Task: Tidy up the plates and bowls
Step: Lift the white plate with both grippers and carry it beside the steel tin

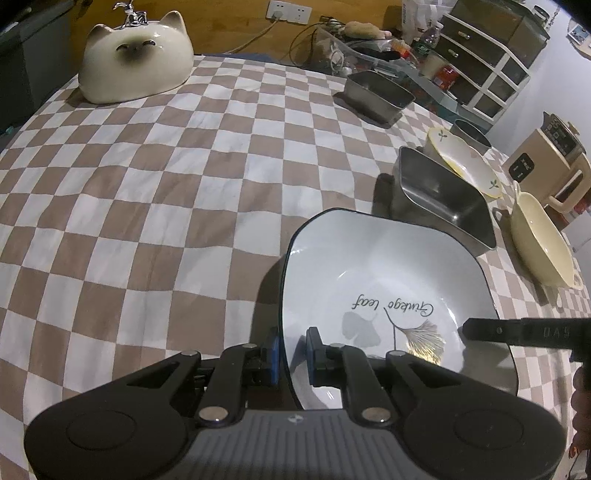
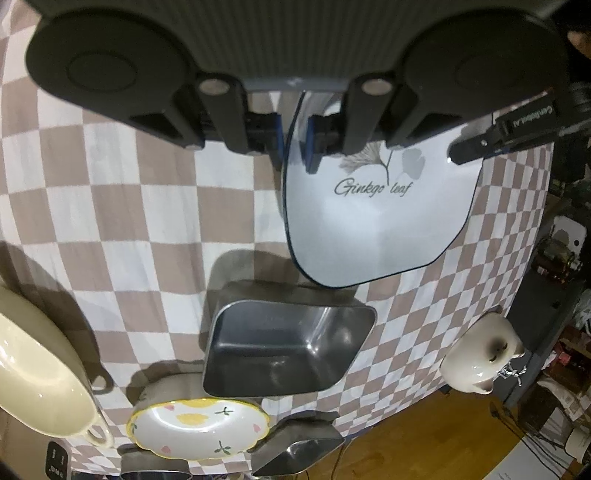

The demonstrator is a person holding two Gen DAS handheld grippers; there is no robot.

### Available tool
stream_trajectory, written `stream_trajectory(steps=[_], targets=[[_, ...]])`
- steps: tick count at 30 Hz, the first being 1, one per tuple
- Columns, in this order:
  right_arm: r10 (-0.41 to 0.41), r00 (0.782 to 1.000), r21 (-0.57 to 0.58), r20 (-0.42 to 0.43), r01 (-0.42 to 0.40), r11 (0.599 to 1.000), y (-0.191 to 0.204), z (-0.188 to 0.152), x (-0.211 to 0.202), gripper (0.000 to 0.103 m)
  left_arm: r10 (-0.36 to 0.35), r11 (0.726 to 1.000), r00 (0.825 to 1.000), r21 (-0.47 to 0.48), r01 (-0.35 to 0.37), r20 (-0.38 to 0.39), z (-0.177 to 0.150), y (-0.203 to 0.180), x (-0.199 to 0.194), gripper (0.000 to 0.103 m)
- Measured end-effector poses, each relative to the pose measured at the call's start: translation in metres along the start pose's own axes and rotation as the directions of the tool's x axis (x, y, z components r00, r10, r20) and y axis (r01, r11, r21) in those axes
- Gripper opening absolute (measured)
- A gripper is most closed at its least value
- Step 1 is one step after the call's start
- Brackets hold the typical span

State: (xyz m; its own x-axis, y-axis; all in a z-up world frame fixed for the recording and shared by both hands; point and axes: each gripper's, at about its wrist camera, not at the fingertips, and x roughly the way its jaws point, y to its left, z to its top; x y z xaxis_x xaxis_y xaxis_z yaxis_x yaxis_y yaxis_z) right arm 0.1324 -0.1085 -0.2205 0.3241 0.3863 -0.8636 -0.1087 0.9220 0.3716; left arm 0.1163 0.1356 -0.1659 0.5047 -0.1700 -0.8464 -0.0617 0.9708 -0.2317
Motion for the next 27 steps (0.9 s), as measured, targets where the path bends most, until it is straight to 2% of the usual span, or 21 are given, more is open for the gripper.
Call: stream_trajectory(steps=[4,8,20,23,24,26,27], targets=[[-0.019,1.0,0.001,-0.02,0.019,1.0,0.004,-0.001,0.005,0.015,0.009,1.0,1.0,0.001,-0.009,-0.003,-0.001,0.001,0.003,0.015],[-0.005,0.999,0.028,-0.05,0.006,1.0,-0.001,-0.007,0.009,0.015,0.009,1.0,1.0,0.006,-0.009,-0.001,-0.004,0.001,0.002,0.015],[-0.022,1.0,-0.004,0.005,0.022,1.0,0.003,-0.012,0.007,0.016,0.001,1.0,1.0,0.029,-0.001,-0.001,-0.005,0.001,-0.002,0.015],[-0.028,1.0,-0.013,0.005,0.028,1.0,0.003,-0.015,0.006,0.017,-0.004,1.0,1.0,0.025,0.004,0.004,-0.007,0.001,-0.005,0.021],[-0.033,0.999,-0.02,0.005,0.033,0.999,0.004,-0.017,0.005,0.019,-0.013,1.0,1.0,0.022,0.013,0.005,-0.007,0.001,-0.006,0.026],[-0.048,0.999,-0.031,0.008,0.048,0.998,0.005,-0.019,0.003,0.022,-0.027,0.999,1.0,0.027,0.026,0.007,-0.009,-0.001,-0.009,0.033],[-0.053,0.999,-0.033,0.011,0.054,0.998,0.005,-0.02,0.002,0.028,-0.029,0.999,1.0,0.036,0.028,0.009,-0.009,-0.003,-0.011,0.038]])
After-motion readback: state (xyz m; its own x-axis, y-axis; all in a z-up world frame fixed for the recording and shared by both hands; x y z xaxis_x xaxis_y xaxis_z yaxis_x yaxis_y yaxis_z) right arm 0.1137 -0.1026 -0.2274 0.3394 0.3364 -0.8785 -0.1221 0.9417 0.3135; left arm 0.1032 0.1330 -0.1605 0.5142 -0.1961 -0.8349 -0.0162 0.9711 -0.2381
